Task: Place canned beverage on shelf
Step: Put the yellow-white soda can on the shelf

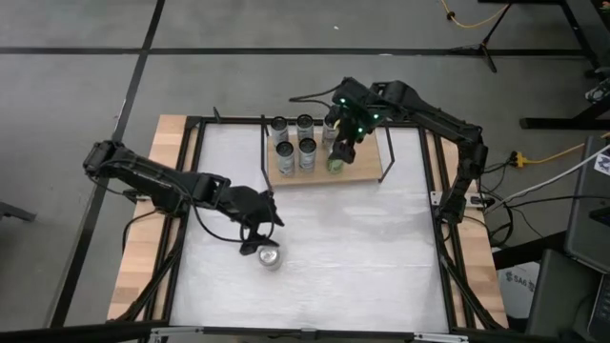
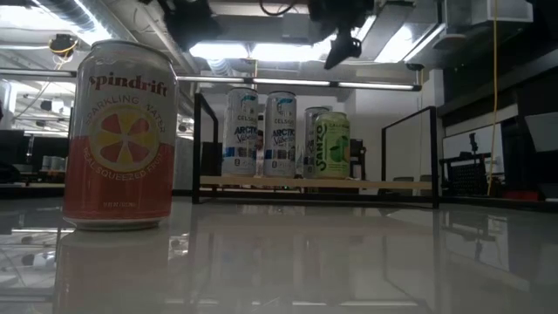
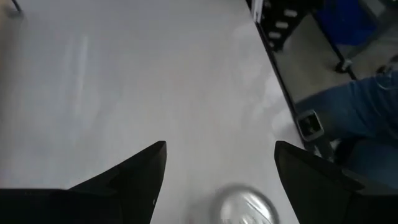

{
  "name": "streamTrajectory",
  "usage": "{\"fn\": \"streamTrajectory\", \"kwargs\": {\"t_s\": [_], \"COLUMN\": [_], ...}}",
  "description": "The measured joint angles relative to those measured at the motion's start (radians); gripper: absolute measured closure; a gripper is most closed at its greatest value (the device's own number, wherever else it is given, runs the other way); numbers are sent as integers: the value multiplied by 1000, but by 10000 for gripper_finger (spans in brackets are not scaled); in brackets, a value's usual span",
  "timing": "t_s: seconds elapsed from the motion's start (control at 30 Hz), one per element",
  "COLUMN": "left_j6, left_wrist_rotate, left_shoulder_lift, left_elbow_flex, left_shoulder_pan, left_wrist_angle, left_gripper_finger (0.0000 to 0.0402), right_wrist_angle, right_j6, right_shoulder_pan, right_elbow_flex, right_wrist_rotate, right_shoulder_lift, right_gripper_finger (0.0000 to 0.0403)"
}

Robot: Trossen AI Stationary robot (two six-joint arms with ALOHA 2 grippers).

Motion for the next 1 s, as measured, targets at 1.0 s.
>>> {"fn": "streamTrajectory", "kwargs": {"t_s": [1.0], "left_j6": [-176], "left_wrist_rotate": [-104], "left_shoulder_lift": [-236], "left_elbow_flex": [0], "left_shoulder_pan": [-303], "left_wrist_angle": [-531], "left_gripper_finger": [110], "right_wrist_angle": [692], "right_j6": [148], "right_shoulder_pan": [588], "right_elbow_flex": [-2], "right_wrist_rotate": [202], "right_shoulder_lift": [95], "right_gripper_finger": [56]}}
